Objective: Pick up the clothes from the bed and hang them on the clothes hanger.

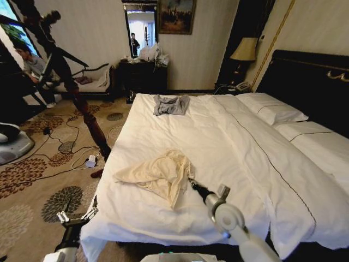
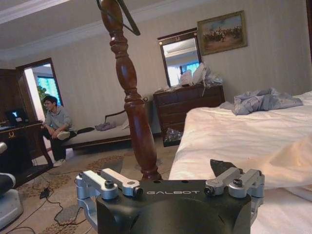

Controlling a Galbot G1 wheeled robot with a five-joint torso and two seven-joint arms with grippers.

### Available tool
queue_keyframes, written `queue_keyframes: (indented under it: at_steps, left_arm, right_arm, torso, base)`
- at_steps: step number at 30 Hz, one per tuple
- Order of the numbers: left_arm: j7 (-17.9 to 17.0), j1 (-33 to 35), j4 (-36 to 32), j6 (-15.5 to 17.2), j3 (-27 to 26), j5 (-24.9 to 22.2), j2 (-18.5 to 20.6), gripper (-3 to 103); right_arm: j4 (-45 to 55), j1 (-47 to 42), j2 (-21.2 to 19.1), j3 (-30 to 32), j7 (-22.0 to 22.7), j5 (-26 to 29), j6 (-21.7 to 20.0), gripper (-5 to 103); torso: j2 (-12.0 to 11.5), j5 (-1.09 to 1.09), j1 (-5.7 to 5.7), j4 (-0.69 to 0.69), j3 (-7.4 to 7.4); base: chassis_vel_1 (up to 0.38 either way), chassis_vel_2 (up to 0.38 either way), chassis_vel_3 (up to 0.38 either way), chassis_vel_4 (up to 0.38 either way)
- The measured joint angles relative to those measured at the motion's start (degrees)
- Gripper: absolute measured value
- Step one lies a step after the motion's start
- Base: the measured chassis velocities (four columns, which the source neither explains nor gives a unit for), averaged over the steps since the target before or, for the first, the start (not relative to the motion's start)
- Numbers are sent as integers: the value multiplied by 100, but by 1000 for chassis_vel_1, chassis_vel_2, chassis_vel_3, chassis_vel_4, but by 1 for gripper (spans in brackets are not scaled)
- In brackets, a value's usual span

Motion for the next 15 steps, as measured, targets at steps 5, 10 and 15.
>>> queue_keyframes:
  at_steps: [5,10,15]
  left_arm:
    - [-9,-33,72,0,-4,12,-4,100]
    - [-16,-79,157,0,16,51,-31,100]
    - [-27,-83,240,-34,12,81,-36,100]
  right_arm:
    - [-133,69,215,-188,-9,46,-42,51]
    - [-386,287,380,-389,-58,86,-15,73]
    - [-641,556,450,-477,-75,199,41,89]
  torso:
    - [0,0,0,0,0]
    - [0,0,0,1,0]
    - [0,1,1,1,0]
  base:
    - [0,0,0,0]
    - [0,0,0,0]
    - [0,0,0,0]
